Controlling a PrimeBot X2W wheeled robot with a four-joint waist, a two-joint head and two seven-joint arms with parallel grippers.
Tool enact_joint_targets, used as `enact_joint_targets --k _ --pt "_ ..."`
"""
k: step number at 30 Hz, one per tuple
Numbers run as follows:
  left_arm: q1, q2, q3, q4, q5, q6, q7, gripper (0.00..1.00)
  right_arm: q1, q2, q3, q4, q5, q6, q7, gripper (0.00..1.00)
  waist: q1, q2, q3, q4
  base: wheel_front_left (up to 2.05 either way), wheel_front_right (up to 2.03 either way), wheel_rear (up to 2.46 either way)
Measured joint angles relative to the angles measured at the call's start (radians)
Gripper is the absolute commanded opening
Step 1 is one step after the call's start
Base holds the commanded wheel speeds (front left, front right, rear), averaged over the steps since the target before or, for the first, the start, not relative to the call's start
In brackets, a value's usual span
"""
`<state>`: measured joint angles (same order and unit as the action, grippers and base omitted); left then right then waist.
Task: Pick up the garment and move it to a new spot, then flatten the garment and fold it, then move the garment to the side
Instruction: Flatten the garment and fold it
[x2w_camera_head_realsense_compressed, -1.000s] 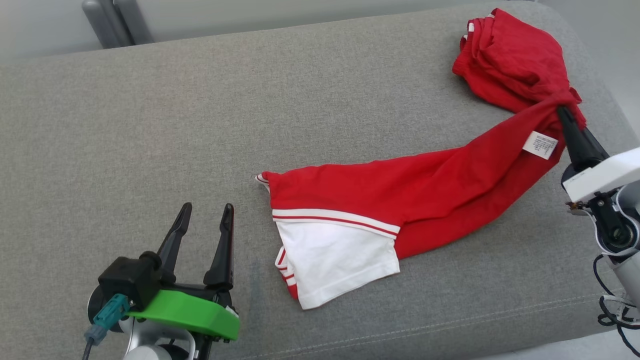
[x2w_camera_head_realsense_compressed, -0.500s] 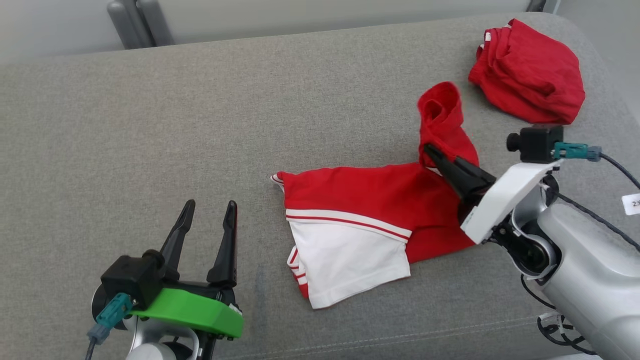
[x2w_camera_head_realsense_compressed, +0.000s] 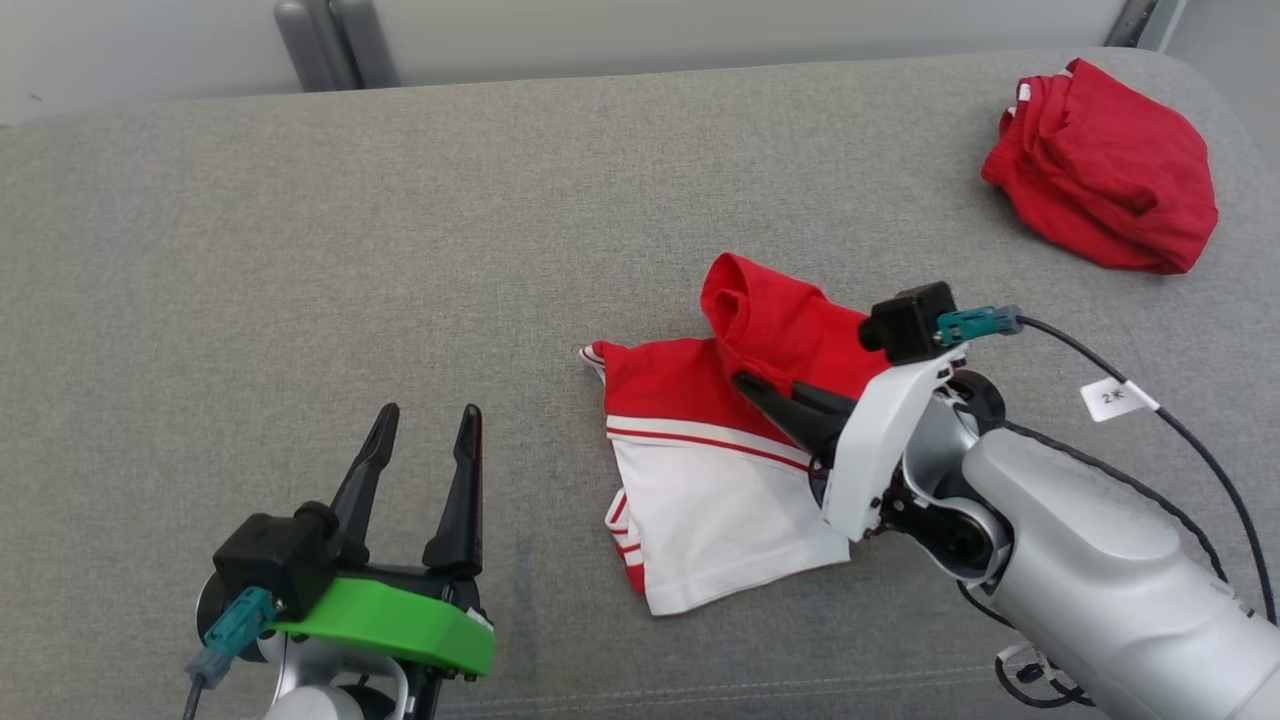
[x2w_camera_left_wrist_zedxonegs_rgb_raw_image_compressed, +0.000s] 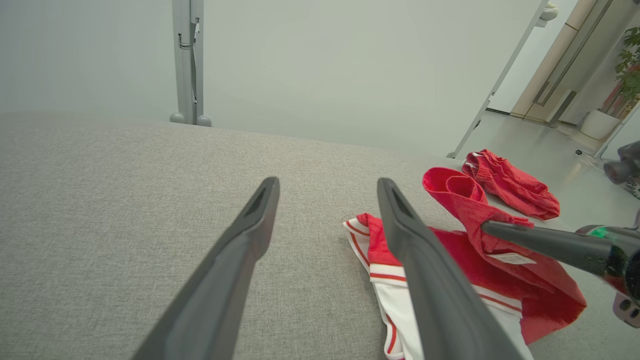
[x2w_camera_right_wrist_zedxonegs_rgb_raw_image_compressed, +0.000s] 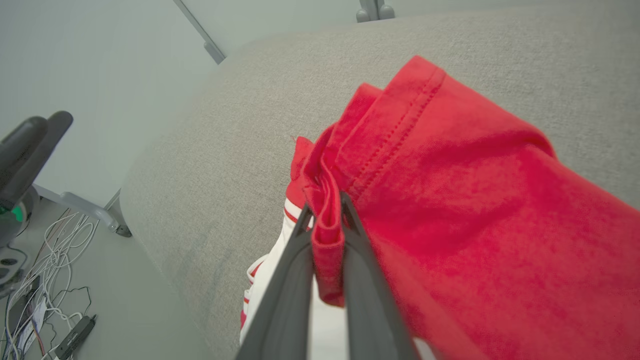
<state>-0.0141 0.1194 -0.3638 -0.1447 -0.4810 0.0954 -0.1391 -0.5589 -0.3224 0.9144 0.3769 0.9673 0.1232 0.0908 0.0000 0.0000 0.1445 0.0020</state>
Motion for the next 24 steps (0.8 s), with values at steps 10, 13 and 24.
enact_joint_targets --k 10,13,24 --pt "0.0 -0.002 0.003 0.006 -0.007 0.0 -0.012 1.0 -0.012 0.064 0.122 0.063 -0.06 0.0 0.075 0.0 0.0 0.0 -0.007 0.026 0.0 0.0 0.0" --pt "0.0 -0.002 0.003 0.007 -0.007 0.0 -0.013 1.0 -0.016 0.067 0.138 0.08 -0.07 0.0 0.083 0.0 0.0 0.0 -0.007 0.026 0.0 0.0 0.0" --pt "0.0 -0.002 0.004 0.008 -0.007 0.0 -0.02 1.0 -0.037 0.098 0.214 0.118 -0.135 0.0 0.086 0.0 0.0 0.0 -0.007 0.015 0.0 0.0 0.0"
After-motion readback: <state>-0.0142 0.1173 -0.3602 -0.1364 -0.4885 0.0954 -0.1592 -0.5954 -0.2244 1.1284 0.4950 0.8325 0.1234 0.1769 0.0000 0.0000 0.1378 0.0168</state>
